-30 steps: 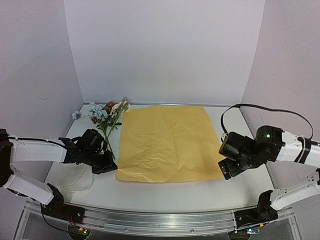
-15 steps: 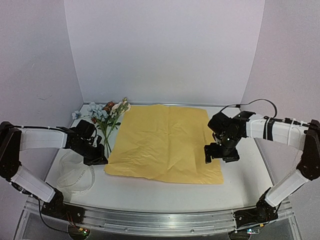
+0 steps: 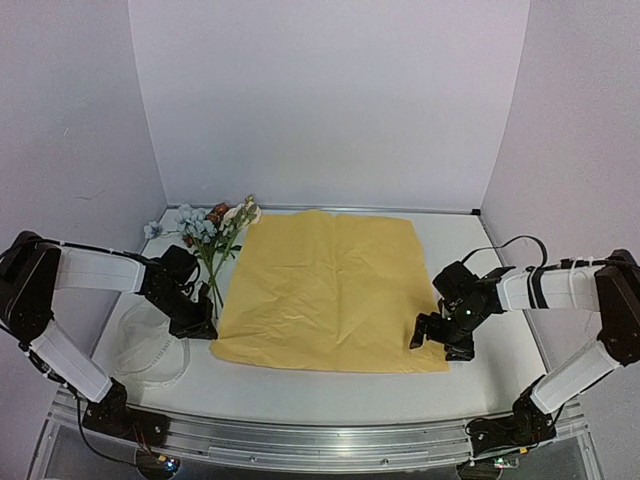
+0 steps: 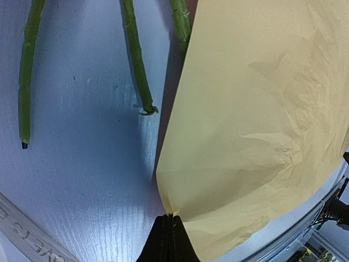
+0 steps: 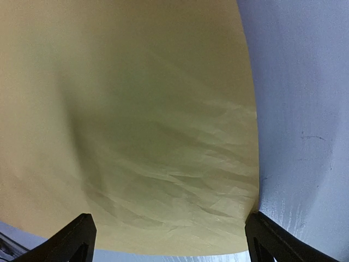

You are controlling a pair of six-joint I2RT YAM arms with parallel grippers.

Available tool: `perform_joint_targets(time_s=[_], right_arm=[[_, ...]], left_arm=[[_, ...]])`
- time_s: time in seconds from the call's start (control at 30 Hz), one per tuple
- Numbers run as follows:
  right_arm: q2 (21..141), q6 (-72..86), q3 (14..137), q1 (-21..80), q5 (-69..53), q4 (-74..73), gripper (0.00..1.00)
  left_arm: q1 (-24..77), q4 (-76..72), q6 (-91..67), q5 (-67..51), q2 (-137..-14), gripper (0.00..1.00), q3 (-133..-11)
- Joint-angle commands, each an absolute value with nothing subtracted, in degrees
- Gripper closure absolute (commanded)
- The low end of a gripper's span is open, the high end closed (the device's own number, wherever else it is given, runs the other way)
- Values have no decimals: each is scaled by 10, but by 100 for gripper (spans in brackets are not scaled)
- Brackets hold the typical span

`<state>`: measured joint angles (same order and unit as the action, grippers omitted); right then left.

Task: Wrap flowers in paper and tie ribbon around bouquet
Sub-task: Adjust the flattened wrapping paper at the center of the board.

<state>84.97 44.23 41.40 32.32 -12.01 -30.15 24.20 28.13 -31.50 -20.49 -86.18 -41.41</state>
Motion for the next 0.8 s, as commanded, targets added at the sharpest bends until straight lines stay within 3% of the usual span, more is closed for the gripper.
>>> perform_joint_targets(time_s=[0.0, 0.27, 0.47, 0.67, 0.77], right_arm=[[822, 464, 371, 293, -144, -269, 2], [729, 475, 297, 273, -146, -271, 2], [781, 544, 269, 273, -201, -166, 3], [828, 624, 238, 273, -223, -38, 17], [813, 634, 225, 272, -216, -29, 34]], left_arm=[[240, 304, -318, -177, -875, 100, -452], [240, 314, -321, -170, -901, 100, -464], [241, 311, -316, -174, -917, 100, -471], [241, 303, -317, -183, -933, 100, -478], [242, 303, -316, -182, -932, 100, -479]])
